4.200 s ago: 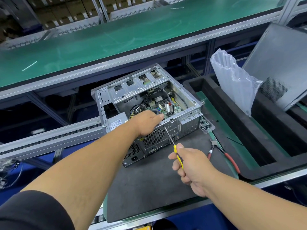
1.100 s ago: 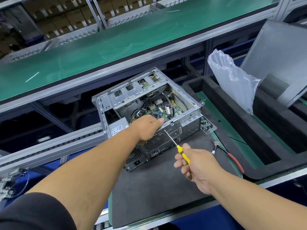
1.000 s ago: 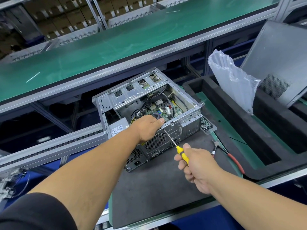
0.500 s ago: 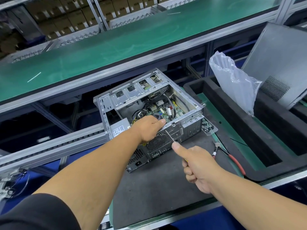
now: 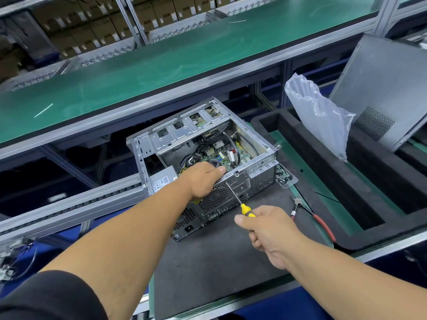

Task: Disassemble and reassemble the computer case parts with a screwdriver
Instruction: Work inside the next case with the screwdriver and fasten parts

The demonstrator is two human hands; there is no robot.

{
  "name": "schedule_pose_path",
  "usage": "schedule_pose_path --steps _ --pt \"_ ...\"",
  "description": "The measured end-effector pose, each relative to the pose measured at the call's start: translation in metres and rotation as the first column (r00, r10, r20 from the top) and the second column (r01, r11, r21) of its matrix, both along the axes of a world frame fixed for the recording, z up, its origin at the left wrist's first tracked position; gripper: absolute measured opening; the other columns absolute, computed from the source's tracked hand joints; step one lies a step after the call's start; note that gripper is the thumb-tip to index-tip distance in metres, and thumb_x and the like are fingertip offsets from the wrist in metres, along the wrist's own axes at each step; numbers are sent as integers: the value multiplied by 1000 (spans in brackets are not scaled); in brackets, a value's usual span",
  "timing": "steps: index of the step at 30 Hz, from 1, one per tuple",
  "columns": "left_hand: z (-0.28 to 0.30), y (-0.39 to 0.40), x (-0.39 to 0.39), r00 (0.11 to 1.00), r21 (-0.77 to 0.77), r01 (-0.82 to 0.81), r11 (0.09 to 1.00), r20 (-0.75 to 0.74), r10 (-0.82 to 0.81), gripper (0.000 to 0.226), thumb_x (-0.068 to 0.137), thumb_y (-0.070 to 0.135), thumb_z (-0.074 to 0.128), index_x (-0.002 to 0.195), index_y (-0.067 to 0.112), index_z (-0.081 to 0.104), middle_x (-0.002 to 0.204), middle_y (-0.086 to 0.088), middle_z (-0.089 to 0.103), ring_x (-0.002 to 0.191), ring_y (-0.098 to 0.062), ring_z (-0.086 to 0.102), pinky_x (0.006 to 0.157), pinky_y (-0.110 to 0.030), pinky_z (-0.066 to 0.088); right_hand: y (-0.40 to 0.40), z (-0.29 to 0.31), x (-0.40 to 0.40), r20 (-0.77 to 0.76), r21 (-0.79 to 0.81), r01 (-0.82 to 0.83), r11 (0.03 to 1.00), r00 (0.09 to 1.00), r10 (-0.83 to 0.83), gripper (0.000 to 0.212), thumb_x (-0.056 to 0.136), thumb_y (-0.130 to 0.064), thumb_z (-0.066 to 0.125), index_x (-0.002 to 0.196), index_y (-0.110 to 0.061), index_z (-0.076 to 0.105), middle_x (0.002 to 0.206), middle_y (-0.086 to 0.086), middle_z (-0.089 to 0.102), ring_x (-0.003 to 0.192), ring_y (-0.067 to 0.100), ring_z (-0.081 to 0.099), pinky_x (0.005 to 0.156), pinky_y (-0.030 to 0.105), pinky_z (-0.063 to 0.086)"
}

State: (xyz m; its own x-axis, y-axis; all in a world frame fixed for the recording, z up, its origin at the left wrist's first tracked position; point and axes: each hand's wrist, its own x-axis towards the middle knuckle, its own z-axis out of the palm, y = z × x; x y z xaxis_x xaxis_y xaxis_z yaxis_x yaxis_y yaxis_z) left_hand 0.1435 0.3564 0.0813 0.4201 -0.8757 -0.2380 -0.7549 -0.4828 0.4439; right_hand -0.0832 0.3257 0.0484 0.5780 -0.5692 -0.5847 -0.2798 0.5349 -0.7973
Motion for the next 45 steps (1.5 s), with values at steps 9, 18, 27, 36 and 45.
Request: schedule_pose_path --steps 9,18,27,36,45 --pt "6 1 -6 1000 11 2 1000 22 -3 60 108 47 35 57 16 31 56 1 31 54 -20 32 59 -35 29 0 0 -1 -30 58 -11 998 999 13 41 97 -52 64 89 -13 57 57 -3 39 48 13 24 43 22 18" --pt "10 5 -12 975 -105 -58 993 208 79 48 106 38 30 62 22 40 62 3 44 63 -23 44 59 -35 29 -4 4 0 63 399 41 916 995 -72 30 97 -37 71 84 -15 54 56 -3 45 40 8 21 33 19 15" --pt "18 52 -93 19 12 -994 109 -959 283 41 94 -7 25 94 12 61 68 1 54 49 -8 43 45 -19 31 -8 8 -31 69 81 -57 995 996 51 30 101 -42 62 93 -15 50 63 0 43 47 13 20 45 23 13" --pt "1 89 -148 -270 269 -943 197 -962 23 24 107 -5 37 115 0 59 86 -15 69 68 -18 63 52 -21 52 6 10 -44 63 -170 -188 967 978 201 37 98 -45 65 77 -19 48 62 3 48 46 16 28 43 25 24" --pt "-8 93 -137 -209 195 -936 292 -978 -14 19 107 12 46 117 12 62 64 -1 47 50 -12 37 47 -25 31 10 15 -49 108 -252 -244 936 954 278 38 95 -45 68 70 -24 48 64 8 48 48 16 25 44 24 23"
